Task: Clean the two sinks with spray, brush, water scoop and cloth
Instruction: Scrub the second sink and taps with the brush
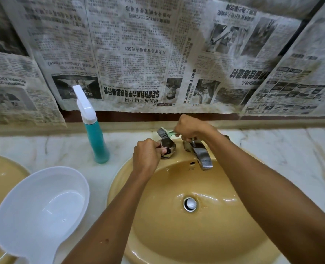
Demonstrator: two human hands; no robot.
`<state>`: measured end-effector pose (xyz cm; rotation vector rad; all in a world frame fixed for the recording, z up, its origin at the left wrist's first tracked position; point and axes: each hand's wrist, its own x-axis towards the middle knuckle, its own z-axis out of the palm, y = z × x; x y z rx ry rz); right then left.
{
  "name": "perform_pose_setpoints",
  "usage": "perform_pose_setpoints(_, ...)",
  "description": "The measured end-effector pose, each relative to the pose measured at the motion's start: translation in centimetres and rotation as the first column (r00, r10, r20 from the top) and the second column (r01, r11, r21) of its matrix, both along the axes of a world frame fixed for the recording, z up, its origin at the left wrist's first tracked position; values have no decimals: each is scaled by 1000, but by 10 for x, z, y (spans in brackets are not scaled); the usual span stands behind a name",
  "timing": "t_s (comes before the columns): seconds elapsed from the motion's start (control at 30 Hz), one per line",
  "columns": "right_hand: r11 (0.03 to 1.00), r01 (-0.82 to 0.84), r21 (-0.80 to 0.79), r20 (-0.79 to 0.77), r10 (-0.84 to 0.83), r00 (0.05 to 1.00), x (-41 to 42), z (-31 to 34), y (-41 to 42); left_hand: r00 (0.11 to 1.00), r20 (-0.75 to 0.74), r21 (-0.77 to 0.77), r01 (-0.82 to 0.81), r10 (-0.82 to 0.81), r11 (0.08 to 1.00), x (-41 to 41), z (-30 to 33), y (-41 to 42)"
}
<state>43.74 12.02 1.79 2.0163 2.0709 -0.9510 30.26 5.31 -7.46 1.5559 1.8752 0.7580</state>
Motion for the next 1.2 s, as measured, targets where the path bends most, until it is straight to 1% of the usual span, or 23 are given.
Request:
perform_pose_setpoints(0.13,994,-40,-104,-33,37,999,30,27,0,1000,8,20,1,-1,1000,1,-1,0)
perform_pose_setpoints(0.2,997,-25,-72,-41,22,999,29,23,-4,1000,12,21,-1,1,1000,1,-1,0)
perform_pose_setpoints(0.3,996,79,43,-127,-73,989,9,-5,-8,1000,-4,4,-4,4,1000,1,2,0)
perform_pose_setpoints(0.37,991,112,74,-149,-100,984,9,-11,-9,1000,-7,1,-11,11,1000,2,2,0)
perform_pose_setpoints(0.47,996,78,37,-126,-73,989,36,8,-17,1000,10,2,-12,12,1000,2,-2,1)
perform_pose_setpoints(0.53,1000,27,11,-55,-27,998,51,16,-20,1000,14,-1,-10,10,1000,2,-4,2)
perform_pose_setpoints(0.6,1000,7,12,-21,-7,1000,47,8,-21,1000,-3,-4,-2,2,1000,1,-5,3)
perform_pose_setpoints(0.67,997,27,66,-17,-26,1000,32,-9,-19,1000,-27,-6,-3,3,1000,1,-5,4)
perform_pose_setpoints(0.73,989,76,131,-48,-70,996,26,-20,-19,999,-37,-1,-4,4,1000,1,-5,5)
perform_pose_setpoints(0.77,986,94,139,-64,-86,994,28,-22,-20,999,-40,3,-5,5,1000,0,-5,5)
perform_pose_setpoints(0.87,988,125,94,-123,-113,986,49,-14,-28,1000,-31,24,1,0,1000,1,-8,4)
perform_pose_setpoints(0.97,974,193,120,-223,-163,961,47,-16,-37,1000,-30,31,-4,5,1000,2,-9,5)
perform_pose_setpoints(1.0,969,204,137,-220,-170,960,40,-18,-38,999,-35,29,-4,5,1000,2,-9,5)
perform_pose_setpoints(1.1,973,176,147,-129,-157,979,33,-26,-42,999,-46,21,-6,7,1000,3,-10,4)
perform_pose_setpoints(1.13,977,178,121,-139,-161,977,39,-25,-44,999,-46,15,-8,8,1000,3,-9,4)
perform_pose_setpoints(1.2,975,208,81,-217,-187,958,52,-25,-46,999,-43,14,-13,13,1000,3,-10,5)
